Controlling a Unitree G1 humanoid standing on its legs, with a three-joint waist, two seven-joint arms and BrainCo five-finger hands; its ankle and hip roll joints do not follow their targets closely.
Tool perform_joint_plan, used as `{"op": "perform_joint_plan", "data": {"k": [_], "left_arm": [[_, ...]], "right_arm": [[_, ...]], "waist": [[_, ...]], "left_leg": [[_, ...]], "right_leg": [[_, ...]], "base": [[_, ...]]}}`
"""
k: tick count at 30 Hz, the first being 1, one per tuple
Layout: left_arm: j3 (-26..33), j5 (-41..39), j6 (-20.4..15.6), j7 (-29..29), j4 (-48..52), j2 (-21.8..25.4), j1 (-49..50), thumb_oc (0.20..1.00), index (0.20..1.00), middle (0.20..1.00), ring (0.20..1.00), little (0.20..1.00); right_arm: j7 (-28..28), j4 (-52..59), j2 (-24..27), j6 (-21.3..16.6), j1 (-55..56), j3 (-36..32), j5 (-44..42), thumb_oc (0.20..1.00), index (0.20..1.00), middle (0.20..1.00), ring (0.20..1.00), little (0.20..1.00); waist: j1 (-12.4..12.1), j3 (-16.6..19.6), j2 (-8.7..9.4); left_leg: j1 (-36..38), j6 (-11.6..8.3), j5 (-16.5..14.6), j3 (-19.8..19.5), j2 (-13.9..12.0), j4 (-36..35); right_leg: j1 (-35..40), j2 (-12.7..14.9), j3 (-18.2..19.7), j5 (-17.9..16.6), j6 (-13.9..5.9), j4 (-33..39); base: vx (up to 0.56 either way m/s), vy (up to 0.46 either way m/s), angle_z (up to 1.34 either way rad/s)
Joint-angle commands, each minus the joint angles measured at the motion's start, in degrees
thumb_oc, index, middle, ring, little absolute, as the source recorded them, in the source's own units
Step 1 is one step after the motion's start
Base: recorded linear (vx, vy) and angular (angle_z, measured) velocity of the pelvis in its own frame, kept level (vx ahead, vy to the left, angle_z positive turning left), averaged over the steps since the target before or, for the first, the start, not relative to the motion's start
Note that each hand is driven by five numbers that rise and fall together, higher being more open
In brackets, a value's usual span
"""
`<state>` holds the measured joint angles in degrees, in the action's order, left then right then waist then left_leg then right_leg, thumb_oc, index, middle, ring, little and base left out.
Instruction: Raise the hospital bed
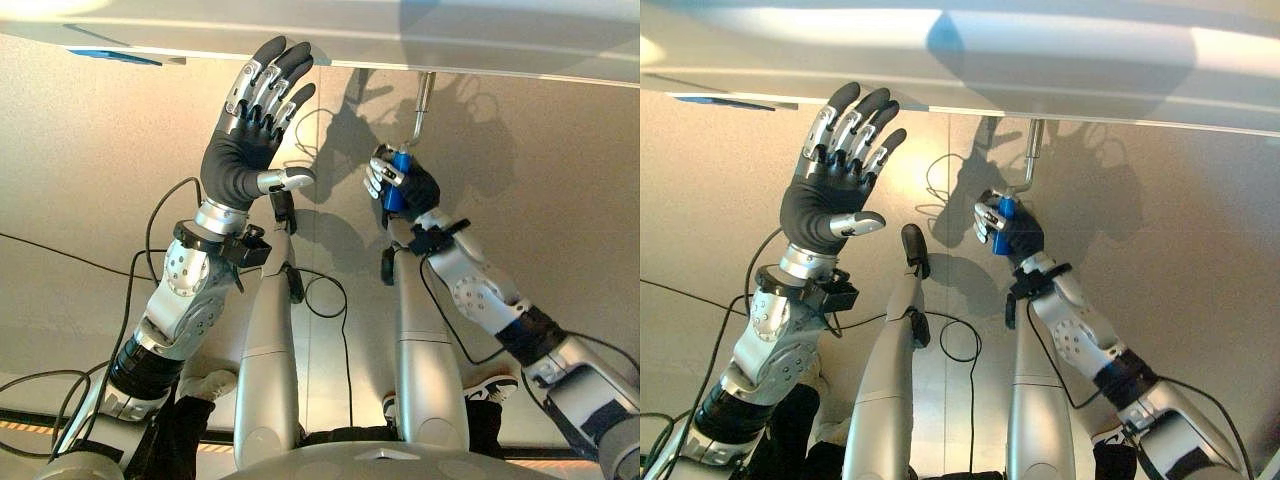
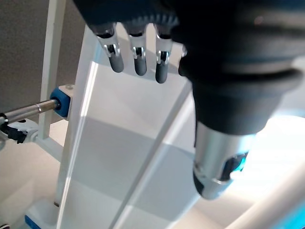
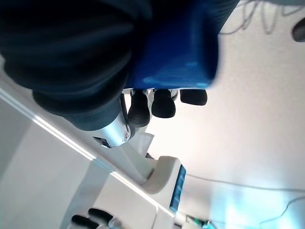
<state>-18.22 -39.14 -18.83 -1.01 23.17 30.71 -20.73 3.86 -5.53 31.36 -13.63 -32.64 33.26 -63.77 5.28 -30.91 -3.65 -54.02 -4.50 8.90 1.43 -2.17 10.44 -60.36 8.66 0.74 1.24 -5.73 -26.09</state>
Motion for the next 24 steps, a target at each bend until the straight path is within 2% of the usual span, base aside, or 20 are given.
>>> {"op": "perform_joint_plan", "data": {"k": [1,3,8,9,10,11,17,24], "left_arm": [[-1.6,0.1,-2.6,0.6,3.9,-1.1,-2.7,1.000,1.000,1.000,1.000,1.000],[-1.7,0.0,-2.6,0.4,3.7,-1.3,-2.9,1.000,1.000,1.000,1.000,1.000],[-2.4,-2.1,-2.9,0.5,4.6,-2.1,-2.4,1.000,1.000,1.000,1.000,1.000],[-2.4,-2.1,-2.9,0.5,4.6,-2.0,-2.4,1.000,1.000,1.000,1.000,1.000],[-2.8,-3.0,-2.7,0.7,5.0,-1.9,-2.4,1.000,1.000,1.000,1.000,1.000],[-2.9,-3.0,-2.7,0.7,5.0,-1.9,-2.4,1.000,1.000,1.000,1.000,1.000],[-5.2,-3.5,-2.5,0.8,4.5,-2.4,-3.4,1.000,1.000,1.000,1.000,1.000],[-6.6,-3.6,-2.5,1.4,4.4,-2.2,-4.7,1.000,1.000,1.000,1.000,1.000]], "right_arm": [[3.4,6.2,-10.4,-3.2,-14.2,3.5,5.6,0.200,0.200,0.200,0.200,0.200],[2.6,3.8,-11.8,-3.1,-15.3,3.7,6.6,0.200,0.200,0.200,0.200,0.200],[-4.2,-18.2,-19.2,-1.8,-19.8,1.9,13.1,0.200,0.200,0.200,0.200,0.200],[-4.2,-18.3,-19.2,-1.8,-19.8,1.9,13.1,0.200,0.200,0.200,0.200,0.200],[-6.6,-25.0,-20.3,-0.9,-20.8,0.8,15.4,0.200,0.200,0.200,0.200,0.200],[-6.6,-25.1,-20.4,-0.9,-20.9,0.8,15.4,0.200,0.200,0.200,0.200,0.200],[-10.8,-44.3,-18.5,1.2,-23.9,-3.9,21.0,0.200,0.200,0.200,0.200,0.200],[-12.0,-55.6,-15.5,2.5,-25.5,-6.7,24.3,0.200,0.200,0.200,0.200,0.200]], "waist": [[-2.3,1.1,-0.48],[-2.5,1.1,-0.65],[-4.0,1.1,-2.03],[-4.1,1.1,-2.00],[-4.4,1.1,-2.34],[-4.4,1.1,-2.32],[-4.7,1.1,-2.83],[-4.4,1.1,-3.05]], "left_leg": [[1.1,2.48,-8.4,2.1,2.4,7.8],[1.1,2.52,-8.5,2.1,2.4,7.9],[1.4,2.56,-8.6,1.9,2.7,8.0],[1.4,2.56,-8.6,1.9,2.7,8.0],[1.4,2.53,-8.7,2.0,2.8,8.0],[1.4,2.53,-8.7,2.0,2.7,8.0],[1.4,2.48,-8.8,1.9,2.9,8.1],[1.6,2.50,-8.9,1.8,2.9,7.9]], "right_leg": [[3.9,-1.2,-2.8,-5.9,-2.02,8.1],[4.0,-1.2,-2.7,-5.8,-1.98,8.1],[4.4,-0.9,-2.7,-5.7,-1.92,8.0],[4.4,-0.9,-2.8,-5.7,-1.91,8.1],[4.6,-0.9,-2.8,-5.7,-1.92,8.2],[4.6,-0.9,-2.8,-5.7,-1.92,8.2],[4.6,-0.9,-2.9,-5.5,-1.91,8.2],[4.7,-0.9,-2.9,-5.3,-1.95,8.3]], "base": [[0.00,0.000,0.00],[0.00,0.000,0.00],[0.00,0.000,0.00],[0.01,0.035,0.01],[0.00,0.000,0.00],[0.01,0.043,0.03],[0.00,0.005,0.01],[0.00,0.000,0.00]]}}
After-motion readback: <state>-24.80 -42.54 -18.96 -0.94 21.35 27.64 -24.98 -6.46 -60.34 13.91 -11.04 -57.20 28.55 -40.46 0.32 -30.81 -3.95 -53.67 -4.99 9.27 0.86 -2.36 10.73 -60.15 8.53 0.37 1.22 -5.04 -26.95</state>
